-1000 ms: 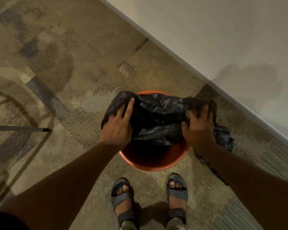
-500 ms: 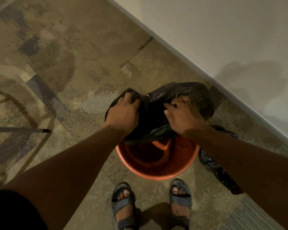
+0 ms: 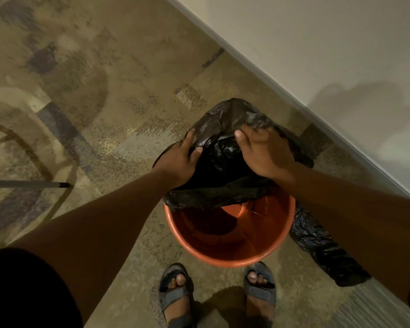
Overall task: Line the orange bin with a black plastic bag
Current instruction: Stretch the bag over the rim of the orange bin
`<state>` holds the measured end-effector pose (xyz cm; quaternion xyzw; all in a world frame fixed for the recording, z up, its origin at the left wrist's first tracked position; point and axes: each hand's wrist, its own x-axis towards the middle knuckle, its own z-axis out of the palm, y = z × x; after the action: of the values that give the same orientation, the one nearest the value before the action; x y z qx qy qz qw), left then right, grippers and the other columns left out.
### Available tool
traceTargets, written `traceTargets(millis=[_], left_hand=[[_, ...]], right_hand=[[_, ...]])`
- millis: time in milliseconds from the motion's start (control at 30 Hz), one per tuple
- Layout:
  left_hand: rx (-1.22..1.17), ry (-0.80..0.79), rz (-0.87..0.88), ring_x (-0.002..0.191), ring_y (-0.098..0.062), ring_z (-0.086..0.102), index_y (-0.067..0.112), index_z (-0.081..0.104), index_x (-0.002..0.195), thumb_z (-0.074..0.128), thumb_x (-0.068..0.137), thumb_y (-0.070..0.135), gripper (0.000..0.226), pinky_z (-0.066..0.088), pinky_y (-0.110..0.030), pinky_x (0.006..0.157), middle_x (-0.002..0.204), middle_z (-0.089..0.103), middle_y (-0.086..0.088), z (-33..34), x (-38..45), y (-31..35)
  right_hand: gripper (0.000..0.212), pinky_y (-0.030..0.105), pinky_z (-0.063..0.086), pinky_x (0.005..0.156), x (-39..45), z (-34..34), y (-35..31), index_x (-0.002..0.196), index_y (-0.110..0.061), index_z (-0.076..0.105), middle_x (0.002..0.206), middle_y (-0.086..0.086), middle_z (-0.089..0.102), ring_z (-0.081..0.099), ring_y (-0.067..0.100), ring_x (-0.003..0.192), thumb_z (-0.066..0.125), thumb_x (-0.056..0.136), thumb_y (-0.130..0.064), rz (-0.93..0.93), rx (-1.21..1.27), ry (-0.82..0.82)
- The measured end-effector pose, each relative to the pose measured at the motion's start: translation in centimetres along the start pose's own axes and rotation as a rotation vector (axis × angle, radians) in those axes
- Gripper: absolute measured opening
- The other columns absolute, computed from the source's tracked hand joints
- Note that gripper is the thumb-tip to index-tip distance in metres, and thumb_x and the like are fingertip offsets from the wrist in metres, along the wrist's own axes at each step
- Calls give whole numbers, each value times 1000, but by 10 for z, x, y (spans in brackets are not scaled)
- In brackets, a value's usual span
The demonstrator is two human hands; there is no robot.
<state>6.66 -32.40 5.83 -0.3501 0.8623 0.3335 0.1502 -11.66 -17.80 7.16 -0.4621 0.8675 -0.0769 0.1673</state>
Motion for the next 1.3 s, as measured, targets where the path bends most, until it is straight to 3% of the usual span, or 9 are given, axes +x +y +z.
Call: traceTargets(millis=[67, 133, 267, 333, 467, 633, 833, 1000, 1300], left_hand=[[-139, -2, -107, 128, -37, 50, 30, 22, 155, 27, 101, 55, 59, 40, -38, 99, 145, 50, -16, 3, -4, -8], [-299, 0, -251, 126, -36, 52, 27, 46, 144, 28, 99, 60, 58, 38, -35, 96, 140, 56, -13, 8, -11, -16], [-578, -8, -460, 101, -28, 63, 22, 68, 119, 37, 91, 71, 64, 48, -36, 90, 118, 67, -10, 16, -35, -31], [-607, -23, -429, 98, -24, 67, 24, 69, 114, 49, 85, 72, 60, 54, -42, 91, 112, 71, -4, 22, -52, -40], [-464, -150, -355, 107, -24, 65, 31, 58, 128, 72, 80, 55, 55, 53, -36, 93, 117, 69, 2, 44, -88, -51], [-566, -141, -438, 117, -26, 58, 27, 46, 141, 79, 76, 43, 74, 46, -32, 95, 129, 62, 0, 71, -122, -45], [-708, -164, -530, 101, -25, 67, 26, 40, 141, 80, 75, 46, 80, 60, -38, 79, 129, 60, -2, 92, -164, -23], [-888, -275, -818, 56, -18, 70, 4, 67, 98, 73, 78, 52, 53, 55, -26, 51, 75, 76, -10, 117, -186, 2], [-1148, -287, -835, 50, -14, 66, 0, 72, 86, 64, 95, 22, 25, 51, -22, 46, 71, 73, -11, 128, -189, 48]], right_hand=[[65, 37, 45, 75, 3, 2, 7, 82, -14, 62, 77, 12, 61, 62, 32, 81, 14, 103, -52, 121, 219, -65], [66, 35, 39, 79, 0, 4, 15, 73, -18, 57, 71, 4, 52, 54, 23, 76, 10, 102, -56, 276, 373, -172], [81, 46, 37, 106, -13, 8, 38, 132, -11, 57, 134, 19, 56, 53, 35, 123, 16, 94, -70, 679, 660, -232], [80, 46, 39, 104, -23, 10, 49, 123, -11, 62, 127, 17, 58, 55, 36, 119, 21, 92, -74, 797, 780, -204], [57, 44, 45, 86, -58, 21, 58, 73, -22, 60, 77, 5, 58, 56, 21, 71, 35, 93, -69, 726, 788, -108], [61, 44, 55, 81, -105, 37, 67, 89, -18, 70, 87, 12, 71, 68, 28, 83, 43, 87, -73, 568, 739, -125], [21, 21, 42, 61, -138, 48, 70, 97, -27, 59, 82, -12, 63, 59, 4, 78, 61, 91, -47, 554, 699, -125], [23, 33, 49, 73, -158, 52, 71, 114, -22, 63, 90, -5, 66, 62, 14, 83, 62, 92, -29, 583, 734, -74], [18, 47, 61, 72, -193, 67, 59, 92, -17, 66, 89, 8, 69, 69, 27, 84, 54, 97, -29, 823, 855, 136]])
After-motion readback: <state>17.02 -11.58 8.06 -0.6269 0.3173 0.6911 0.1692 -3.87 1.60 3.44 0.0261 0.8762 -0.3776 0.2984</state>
